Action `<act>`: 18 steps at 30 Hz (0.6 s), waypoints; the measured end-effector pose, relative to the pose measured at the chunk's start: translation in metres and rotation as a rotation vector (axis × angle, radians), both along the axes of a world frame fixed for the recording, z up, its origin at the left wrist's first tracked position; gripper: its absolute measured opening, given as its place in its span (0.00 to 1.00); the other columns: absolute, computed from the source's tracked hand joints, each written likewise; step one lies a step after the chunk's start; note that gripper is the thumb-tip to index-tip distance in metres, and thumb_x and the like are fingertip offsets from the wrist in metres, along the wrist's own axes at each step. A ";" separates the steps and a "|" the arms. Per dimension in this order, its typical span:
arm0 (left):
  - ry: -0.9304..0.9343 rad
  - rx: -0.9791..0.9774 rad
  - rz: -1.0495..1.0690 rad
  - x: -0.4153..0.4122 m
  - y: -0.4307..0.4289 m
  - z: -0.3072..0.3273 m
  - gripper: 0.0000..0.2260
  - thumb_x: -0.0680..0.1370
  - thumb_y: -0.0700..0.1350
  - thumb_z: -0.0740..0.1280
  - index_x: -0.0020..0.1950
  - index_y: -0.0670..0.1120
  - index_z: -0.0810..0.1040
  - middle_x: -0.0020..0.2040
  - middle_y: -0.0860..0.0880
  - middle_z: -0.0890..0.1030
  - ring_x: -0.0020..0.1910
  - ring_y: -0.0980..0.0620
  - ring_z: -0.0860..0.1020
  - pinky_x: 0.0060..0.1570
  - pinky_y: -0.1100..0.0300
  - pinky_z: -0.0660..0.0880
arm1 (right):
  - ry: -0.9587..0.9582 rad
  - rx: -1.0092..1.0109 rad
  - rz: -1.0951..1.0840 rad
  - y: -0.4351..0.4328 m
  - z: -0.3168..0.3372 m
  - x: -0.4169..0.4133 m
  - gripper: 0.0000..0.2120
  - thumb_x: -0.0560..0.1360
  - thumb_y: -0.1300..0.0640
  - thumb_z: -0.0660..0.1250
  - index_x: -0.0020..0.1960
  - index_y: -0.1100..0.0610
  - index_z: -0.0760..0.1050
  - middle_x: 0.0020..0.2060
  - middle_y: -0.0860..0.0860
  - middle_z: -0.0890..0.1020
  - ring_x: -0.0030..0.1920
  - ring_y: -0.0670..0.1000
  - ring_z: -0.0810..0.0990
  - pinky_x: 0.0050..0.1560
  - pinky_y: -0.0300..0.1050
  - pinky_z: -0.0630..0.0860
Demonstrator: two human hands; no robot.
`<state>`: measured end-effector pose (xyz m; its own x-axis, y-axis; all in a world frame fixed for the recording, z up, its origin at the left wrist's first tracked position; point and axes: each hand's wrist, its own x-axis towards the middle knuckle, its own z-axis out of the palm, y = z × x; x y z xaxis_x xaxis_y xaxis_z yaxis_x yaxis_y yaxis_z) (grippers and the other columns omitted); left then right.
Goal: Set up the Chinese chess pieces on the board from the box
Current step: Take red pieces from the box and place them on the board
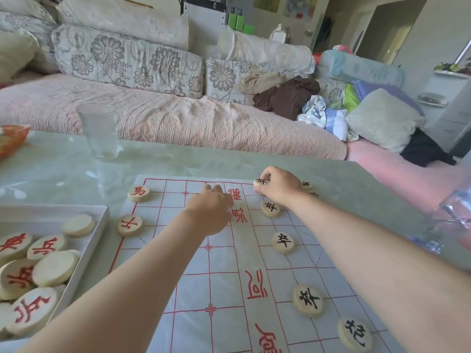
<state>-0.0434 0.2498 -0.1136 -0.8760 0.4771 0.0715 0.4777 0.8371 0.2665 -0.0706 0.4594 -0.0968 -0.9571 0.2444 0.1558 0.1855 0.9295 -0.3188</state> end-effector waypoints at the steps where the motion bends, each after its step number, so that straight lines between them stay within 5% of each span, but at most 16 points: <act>1: 0.004 -0.003 -0.002 0.000 0.000 0.000 0.14 0.79 0.51 0.62 0.64 0.54 0.75 0.62 0.49 0.71 0.62 0.48 0.67 0.58 0.51 0.72 | -0.001 0.009 0.000 -0.001 -0.001 -0.002 0.15 0.69 0.42 0.73 0.51 0.46 0.75 0.50 0.44 0.80 0.52 0.51 0.78 0.46 0.44 0.72; 10: 0.016 0.004 -0.015 0.003 -0.006 0.006 0.16 0.80 0.51 0.62 0.67 0.52 0.73 0.63 0.47 0.71 0.65 0.47 0.67 0.60 0.50 0.71 | 0.026 0.092 0.051 -0.013 0.004 -0.002 0.09 0.76 0.48 0.67 0.55 0.47 0.78 0.60 0.50 0.76 0.59 0.54 0.76 0.54 0.46 0.72; 18: 0.110 -0.007 0.064 0.015 -0.049 0.028 0.14 0.79 0.50 0.62 0.64 0.52 0.74 0.60 0.49 0.75 0.62 0.48 0.71 0.57 0.53 0.71 | 0.063 -0.114 0.261 -0.083 0.016 0.039 0.06 0.76 0.53 0.66 0.51 0.49 0.80 0.47 0.47 0.81 0.49 0.50 0.78 0.49 0.44 0.74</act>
